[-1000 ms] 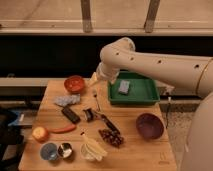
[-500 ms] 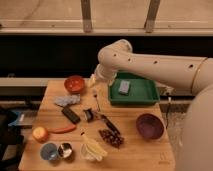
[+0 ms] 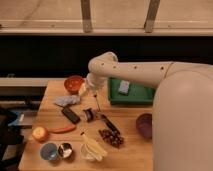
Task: Place fork in metal cup
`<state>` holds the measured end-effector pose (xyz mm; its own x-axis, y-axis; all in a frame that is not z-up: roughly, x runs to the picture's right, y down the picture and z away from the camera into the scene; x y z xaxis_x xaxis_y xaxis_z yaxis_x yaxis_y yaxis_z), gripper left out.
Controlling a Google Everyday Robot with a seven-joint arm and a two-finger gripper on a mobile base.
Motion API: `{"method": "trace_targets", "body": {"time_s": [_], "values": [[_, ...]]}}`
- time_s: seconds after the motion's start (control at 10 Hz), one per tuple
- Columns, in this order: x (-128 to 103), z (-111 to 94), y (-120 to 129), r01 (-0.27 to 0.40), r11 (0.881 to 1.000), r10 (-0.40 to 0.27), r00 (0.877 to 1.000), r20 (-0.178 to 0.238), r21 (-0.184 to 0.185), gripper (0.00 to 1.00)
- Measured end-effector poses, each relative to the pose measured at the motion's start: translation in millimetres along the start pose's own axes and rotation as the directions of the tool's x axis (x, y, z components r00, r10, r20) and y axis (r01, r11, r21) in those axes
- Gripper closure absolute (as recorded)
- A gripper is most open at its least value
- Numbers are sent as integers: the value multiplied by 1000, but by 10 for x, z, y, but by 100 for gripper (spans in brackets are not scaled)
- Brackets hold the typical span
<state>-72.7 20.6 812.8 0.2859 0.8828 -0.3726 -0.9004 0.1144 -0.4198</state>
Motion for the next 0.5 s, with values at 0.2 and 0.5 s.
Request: {"method": "trace_targets", "body": {"time_s": [0.2, 0.5], "values": [[56, 243, 0, 25, 999, -24, 999, -44, 21, 29], [38, 409, -119, 7, 1000, -6, 997, -72, 22, 29]]}}
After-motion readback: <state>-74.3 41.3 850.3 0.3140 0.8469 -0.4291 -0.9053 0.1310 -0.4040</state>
